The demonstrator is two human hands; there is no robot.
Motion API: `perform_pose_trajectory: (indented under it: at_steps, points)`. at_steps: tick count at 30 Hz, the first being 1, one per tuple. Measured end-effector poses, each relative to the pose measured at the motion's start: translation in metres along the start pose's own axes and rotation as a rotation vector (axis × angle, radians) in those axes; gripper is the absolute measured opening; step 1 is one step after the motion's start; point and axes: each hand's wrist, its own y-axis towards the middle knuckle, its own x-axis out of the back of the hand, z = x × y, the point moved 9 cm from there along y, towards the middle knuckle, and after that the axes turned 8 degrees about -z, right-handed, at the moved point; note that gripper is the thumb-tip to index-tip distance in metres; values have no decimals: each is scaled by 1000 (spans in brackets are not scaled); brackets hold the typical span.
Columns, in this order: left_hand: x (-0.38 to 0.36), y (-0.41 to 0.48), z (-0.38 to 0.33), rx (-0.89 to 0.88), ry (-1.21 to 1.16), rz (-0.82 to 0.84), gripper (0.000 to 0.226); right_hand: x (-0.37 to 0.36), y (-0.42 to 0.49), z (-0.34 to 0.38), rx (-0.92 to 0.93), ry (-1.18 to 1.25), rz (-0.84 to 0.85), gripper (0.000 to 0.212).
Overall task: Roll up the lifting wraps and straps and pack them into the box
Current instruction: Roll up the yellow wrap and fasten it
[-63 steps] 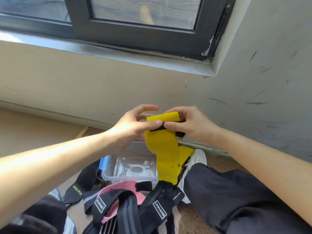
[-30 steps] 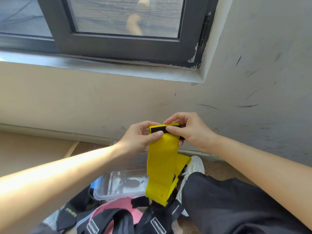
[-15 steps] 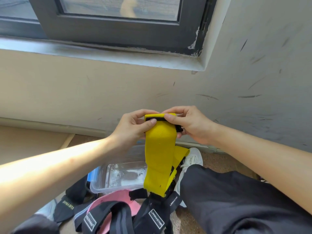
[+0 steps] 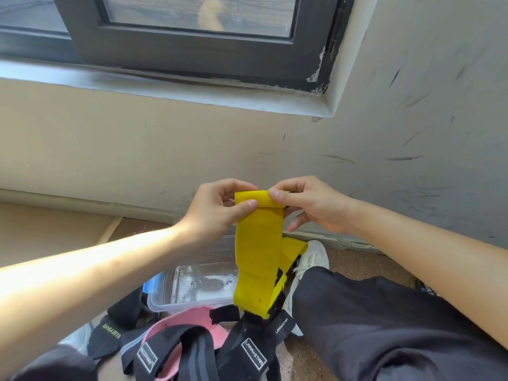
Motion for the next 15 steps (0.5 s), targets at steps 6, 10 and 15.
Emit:
perform_pose_trajectory:
  at_steps: [6, 10, 15]
  points:
    - [-2, 0, -2, 3, 77, 25, 20, 2, 4, 6, 73, 36, -26, 21]
    - [-11, -3, 9, 159, 18, 175, 41, 9, 5, 11, 156, 39, -96, 18]
    - [-4, -2, 13, 182, 20, 91, 48, 7, 5, 18, 302, -63, -166, 24]
